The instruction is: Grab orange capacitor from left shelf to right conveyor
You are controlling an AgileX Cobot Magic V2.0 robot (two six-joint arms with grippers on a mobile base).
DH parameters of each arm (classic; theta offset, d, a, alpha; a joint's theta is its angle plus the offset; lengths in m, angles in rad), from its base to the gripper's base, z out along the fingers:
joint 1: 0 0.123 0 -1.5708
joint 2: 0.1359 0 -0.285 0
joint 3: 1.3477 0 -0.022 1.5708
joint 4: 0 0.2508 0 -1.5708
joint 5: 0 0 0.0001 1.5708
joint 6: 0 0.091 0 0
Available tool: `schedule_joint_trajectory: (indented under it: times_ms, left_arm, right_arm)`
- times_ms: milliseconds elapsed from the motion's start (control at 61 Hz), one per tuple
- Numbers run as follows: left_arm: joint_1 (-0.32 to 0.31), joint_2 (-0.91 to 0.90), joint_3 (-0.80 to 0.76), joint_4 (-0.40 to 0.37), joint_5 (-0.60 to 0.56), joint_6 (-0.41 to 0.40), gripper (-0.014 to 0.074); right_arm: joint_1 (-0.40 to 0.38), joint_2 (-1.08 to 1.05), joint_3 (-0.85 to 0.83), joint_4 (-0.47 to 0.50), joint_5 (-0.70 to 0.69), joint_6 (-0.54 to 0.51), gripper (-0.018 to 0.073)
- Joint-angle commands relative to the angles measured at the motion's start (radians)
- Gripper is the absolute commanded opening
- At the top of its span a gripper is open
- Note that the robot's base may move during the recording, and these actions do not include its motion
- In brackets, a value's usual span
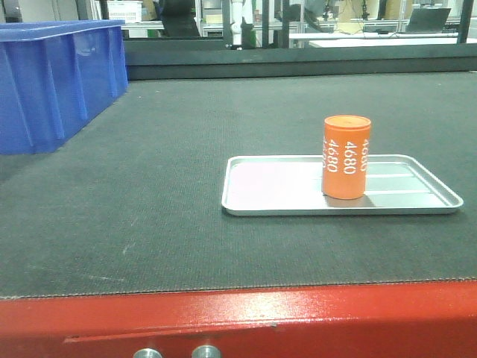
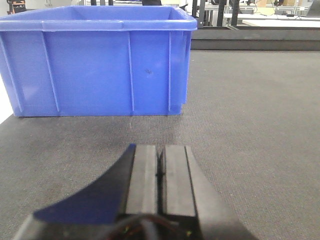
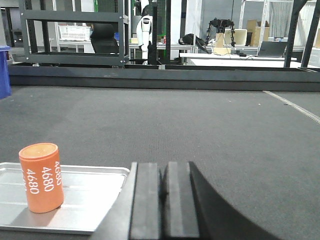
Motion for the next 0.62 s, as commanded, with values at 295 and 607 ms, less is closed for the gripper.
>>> schedule_joint_trajectory:
  times_ms: [295,607]
  left_arm:
    - [-0.005,-0.01,0.026,-0.006,-0.09,-0.004,-0.0125]
    - [-0.005,-0.01,0.026,-0.006,-0.09,-0.004,-0.0125]
  right_arm:
    - [-0.003,-0.019,-0.021,0.0,-0.094,-0.008,0.0046]
    - [-0.003,-0.019,-0.021,0.0,-0.094,-0.008,0.0046]
